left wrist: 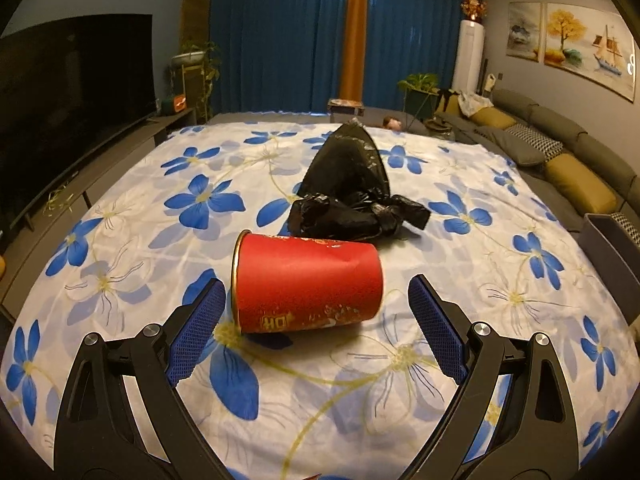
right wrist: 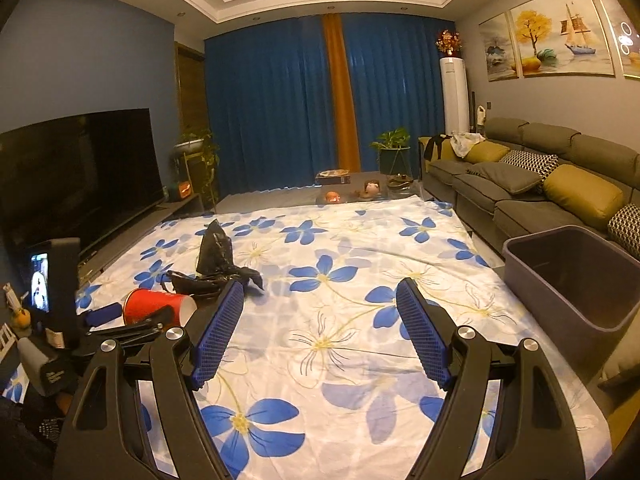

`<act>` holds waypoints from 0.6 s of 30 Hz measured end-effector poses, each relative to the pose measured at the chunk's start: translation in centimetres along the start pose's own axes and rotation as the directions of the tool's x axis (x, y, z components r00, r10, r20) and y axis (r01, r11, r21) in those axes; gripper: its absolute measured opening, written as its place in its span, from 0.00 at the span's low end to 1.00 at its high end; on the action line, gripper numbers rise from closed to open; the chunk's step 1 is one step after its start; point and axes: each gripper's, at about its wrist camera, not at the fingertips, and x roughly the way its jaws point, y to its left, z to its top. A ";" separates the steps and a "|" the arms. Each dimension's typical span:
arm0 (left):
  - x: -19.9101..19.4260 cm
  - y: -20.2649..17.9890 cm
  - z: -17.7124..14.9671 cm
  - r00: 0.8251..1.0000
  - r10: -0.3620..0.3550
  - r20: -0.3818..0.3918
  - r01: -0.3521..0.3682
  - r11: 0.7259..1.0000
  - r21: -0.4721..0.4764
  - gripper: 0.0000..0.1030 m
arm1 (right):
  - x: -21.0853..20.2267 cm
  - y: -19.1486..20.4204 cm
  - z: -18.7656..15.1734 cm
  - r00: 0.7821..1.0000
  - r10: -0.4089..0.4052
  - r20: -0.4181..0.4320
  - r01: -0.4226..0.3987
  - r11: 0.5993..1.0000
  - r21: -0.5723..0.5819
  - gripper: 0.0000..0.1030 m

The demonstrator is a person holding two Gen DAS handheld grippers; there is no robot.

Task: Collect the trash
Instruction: 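Move both tools back over the red cup and black bag on the bed, then grasp the red paper cup with the left tool while the right tool grasps the black bag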

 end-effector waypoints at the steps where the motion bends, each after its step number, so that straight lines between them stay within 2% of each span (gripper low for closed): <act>1: 0.3 0.0 0.0 1.000 0.006 -0.008 -0.006 1.000 0.000 0.88 | 0.2 0.1 0.0 1.000 0.003 -0.004 -0.003 1.000 -0.001 0.75; 6: 1.5 -0.1 0.3 0.999 0.009 -0.041 -0.009 1.000 -0.002 0.88 | 1.4 1.0 0.2 0.999 0.025 -0.020 -0.025 1.000 -0.010 0.75; 9: 2.0 0.3 0.4 0.998 -0.015 -0.057 0.014 1.000 -0.022 0.88 | 2.1 1.4 0.3 0.999 0.035 -0.029 -0.035 0.999 -0.015 0.75; 10: 2.1 0.5 0.4 0.998 -0.021 -0.061 0.019 0.999 -0.030 0.86 | 2.3 1.5 0.3 0.999 0.039 -0.032 -0.039 0.999 -0.016 0.75; 12: 2.3 0.8 0.4 0.997 -0.034 -0.070 0.031 0.999 -0.040 0.76 | 2.9 1.9 0.4 0.998 0.045 -0.043 -0.045 0.999 -0.018 0.75; 15: 2.4 1.2 0.4 0.996 -0.059 -0.074 0.054 0.997 -0.058 0.76 | 3.9 2.5 0.4 0.997 0.052 -0.060 -0.054 0.998 -0.026 0.75; 18: 2.0 1.6 0.4 0.997 -0.053 -0.060 0.050 0.997 -0.062 0.75 | 4.7 3.1 0.4 0.996 0.060 -0.071 -0.063 0.997 -0.037 0.75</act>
